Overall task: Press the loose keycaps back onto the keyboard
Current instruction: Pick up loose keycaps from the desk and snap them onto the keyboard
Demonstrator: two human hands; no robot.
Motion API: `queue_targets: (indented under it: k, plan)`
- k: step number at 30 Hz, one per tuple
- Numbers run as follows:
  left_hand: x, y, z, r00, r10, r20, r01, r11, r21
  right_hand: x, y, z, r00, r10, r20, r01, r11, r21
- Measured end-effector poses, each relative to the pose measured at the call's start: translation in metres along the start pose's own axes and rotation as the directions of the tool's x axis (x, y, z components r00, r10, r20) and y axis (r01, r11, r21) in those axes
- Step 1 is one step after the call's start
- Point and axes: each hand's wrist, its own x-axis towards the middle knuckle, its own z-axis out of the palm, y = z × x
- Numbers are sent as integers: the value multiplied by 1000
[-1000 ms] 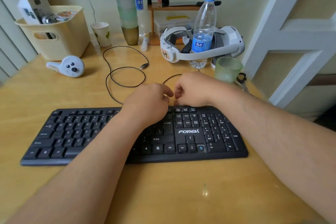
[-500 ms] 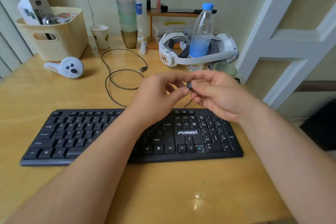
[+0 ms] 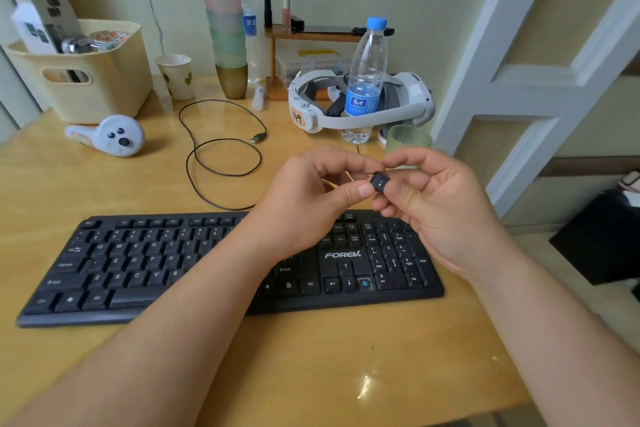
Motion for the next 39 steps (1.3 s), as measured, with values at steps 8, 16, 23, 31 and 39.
queue_targets:
  k: [8,16,23,31,39]
  plan:
    - [-1,2,2,996,-75,40,76,996,-35,-7,5,2,987,-79,-141,45,972,-231]
    - [-2,8,4,975,-211,64,216,972,-91,-13,-1,-4,971,-240,-2,176,717,-674]
    - [-2,10,3,956,-271,112,279,958,-66,-20,-10,-2,948,-309,79,243,539,-807]
    - [-4,9,4,943,-301,144,309,951,-35,-12,-27,-3,908,-182,377,407,173,-897]
    - [-6,17,-1,905,-336,261,336,941,47,-9,-35,1,890,-21,455,455,71,-887]
